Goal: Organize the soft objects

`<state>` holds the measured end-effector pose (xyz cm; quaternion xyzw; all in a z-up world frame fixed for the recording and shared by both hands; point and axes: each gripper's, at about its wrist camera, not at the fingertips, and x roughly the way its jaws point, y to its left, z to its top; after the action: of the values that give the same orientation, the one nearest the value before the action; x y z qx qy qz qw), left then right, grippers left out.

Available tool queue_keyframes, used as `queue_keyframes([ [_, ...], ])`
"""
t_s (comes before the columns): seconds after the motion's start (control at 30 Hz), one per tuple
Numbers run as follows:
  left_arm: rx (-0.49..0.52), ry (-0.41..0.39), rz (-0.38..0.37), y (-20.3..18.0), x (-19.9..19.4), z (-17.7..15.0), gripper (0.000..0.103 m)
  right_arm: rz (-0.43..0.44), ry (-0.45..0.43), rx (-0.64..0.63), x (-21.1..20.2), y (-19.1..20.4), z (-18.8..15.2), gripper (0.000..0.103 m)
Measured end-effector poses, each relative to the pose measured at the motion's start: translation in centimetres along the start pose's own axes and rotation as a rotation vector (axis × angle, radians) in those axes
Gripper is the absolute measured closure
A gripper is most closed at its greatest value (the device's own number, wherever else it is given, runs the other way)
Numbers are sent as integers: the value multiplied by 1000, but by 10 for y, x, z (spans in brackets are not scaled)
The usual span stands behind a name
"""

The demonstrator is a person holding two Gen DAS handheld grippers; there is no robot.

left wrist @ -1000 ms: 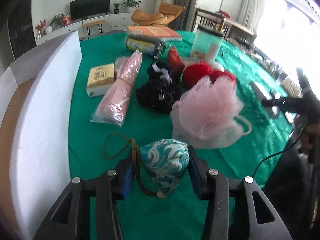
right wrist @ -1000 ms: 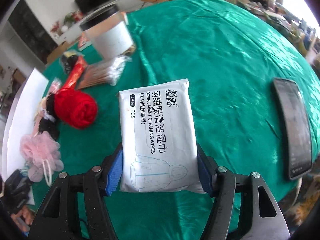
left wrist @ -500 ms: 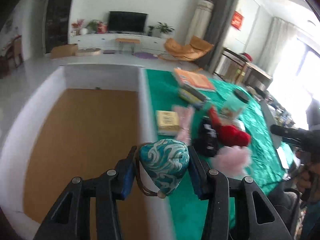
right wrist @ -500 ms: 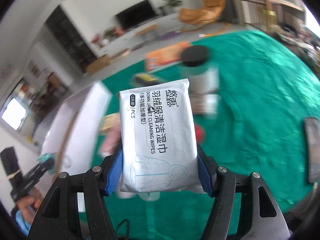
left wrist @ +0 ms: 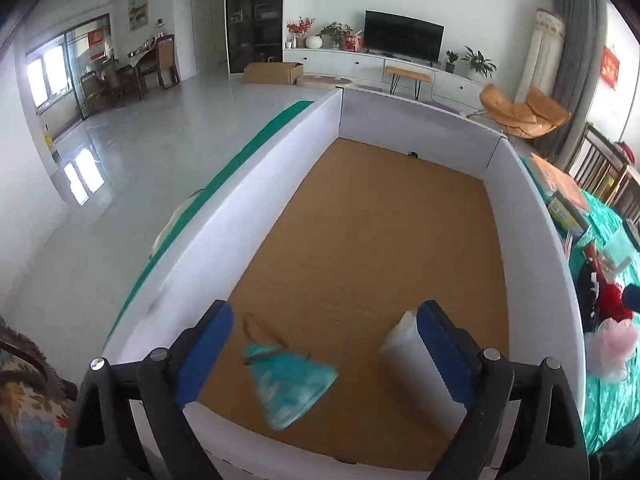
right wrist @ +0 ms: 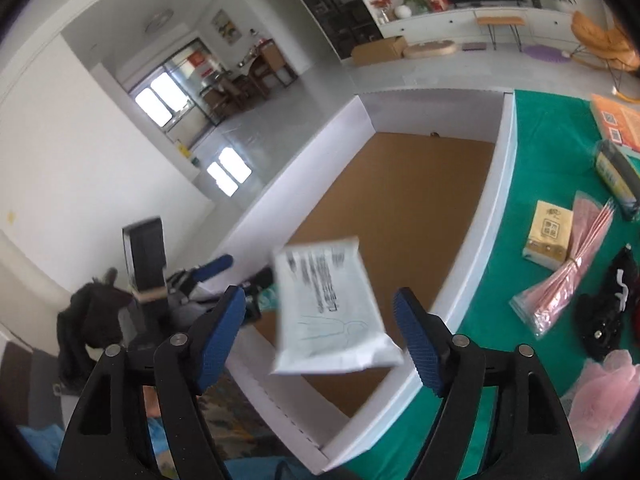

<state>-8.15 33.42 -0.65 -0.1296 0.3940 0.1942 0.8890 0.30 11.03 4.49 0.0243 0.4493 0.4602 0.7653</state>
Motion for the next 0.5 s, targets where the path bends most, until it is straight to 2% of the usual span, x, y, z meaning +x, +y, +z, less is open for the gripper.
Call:
queue_keyframes([
  [0.13,-11,-31,-73,-19,0,1,10,-347,-9,-172,-13,-28,-33,24],
  [0.17,1,-42,-100,-30,-3,2,10,-458,23,-198,-12,-44,-44,24],
  [0.2,19,-52,-128,-43,-6,1,10,-527,61,-201,-12,-58,-55,24],
  [0.33,135,-63,-258,-101,-21,-5,9,-651,245,-159,-6,-136,-97,25],
  [0.4,229,-51,-336,-140,-30,-14,9,-750,231,-121,-23,-170,-115,25],
  [0.5,388,-6,-456,-205,-38,-42,5,-886,115,46,-71,-226,-114,25],
])
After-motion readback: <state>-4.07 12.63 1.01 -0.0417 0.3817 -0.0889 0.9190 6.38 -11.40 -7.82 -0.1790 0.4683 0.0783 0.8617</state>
